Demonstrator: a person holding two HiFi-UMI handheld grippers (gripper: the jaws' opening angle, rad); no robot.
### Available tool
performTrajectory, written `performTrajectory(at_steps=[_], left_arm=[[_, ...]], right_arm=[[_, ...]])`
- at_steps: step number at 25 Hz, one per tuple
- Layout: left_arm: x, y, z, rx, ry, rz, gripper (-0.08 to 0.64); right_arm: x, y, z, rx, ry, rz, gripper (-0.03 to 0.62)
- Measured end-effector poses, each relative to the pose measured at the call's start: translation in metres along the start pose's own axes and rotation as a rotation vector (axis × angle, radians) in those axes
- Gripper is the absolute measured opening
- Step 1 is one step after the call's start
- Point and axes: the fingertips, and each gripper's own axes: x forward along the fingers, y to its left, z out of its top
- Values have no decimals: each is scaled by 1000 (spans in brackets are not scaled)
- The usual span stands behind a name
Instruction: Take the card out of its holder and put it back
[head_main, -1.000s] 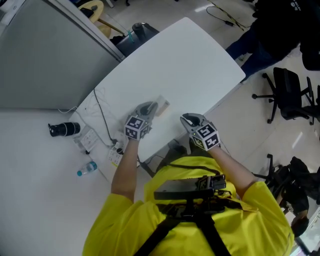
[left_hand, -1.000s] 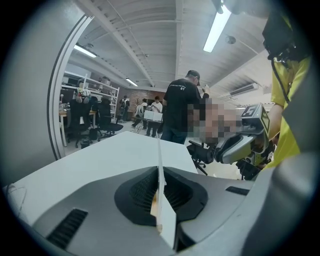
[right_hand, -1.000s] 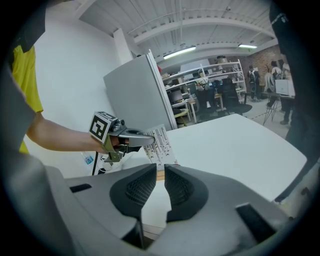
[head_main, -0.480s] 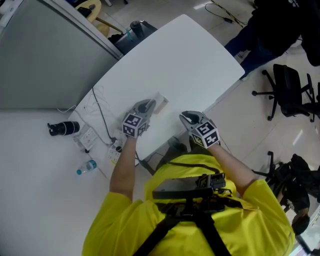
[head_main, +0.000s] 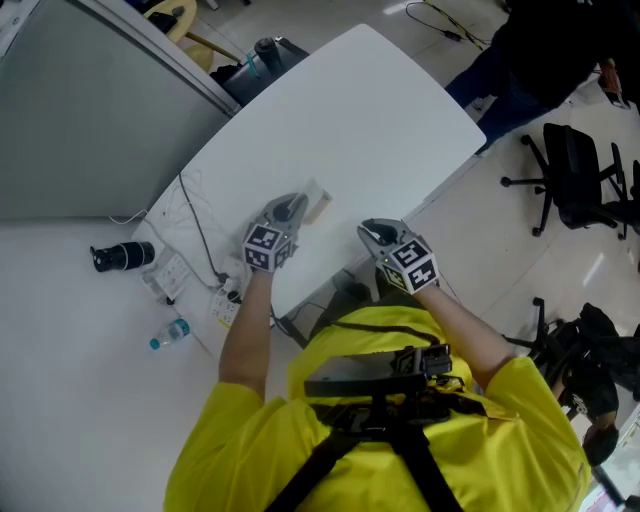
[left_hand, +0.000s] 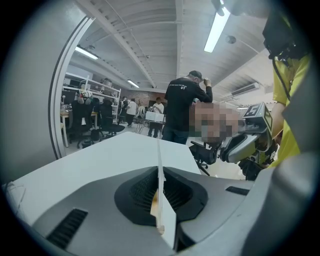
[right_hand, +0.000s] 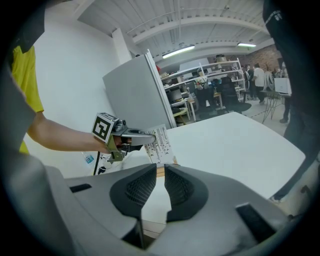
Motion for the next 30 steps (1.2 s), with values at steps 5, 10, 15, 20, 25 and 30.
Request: performTrajectory(at_steps=[5, 10, 15, 20, 25, 30], left_arm=[[3, 1, -15, -31, 9, 24, 20], [9, 5, -33, -100, -12, 74, 63], [5, 3, -28, -127, -26, 109, 83], [-54, 16, -4, -169, -99, 282, 101], [-117, 19, 32, -178, -164, 463, 72], [-143, 19, 51, -307, -219, 589, 25]], right_arm=[[1, -4, -2, 5, -1, -5, 55], [24, -19, 19, -7, -28, 2, 55], [38, -22, 41, -43, -27, 28, 55], [43, -21, 54, -45, -41, 48, 55], [45, -18, 89, -84, -95, 69, 6], [36, 2, 143, -147, -192, 121, 6]])
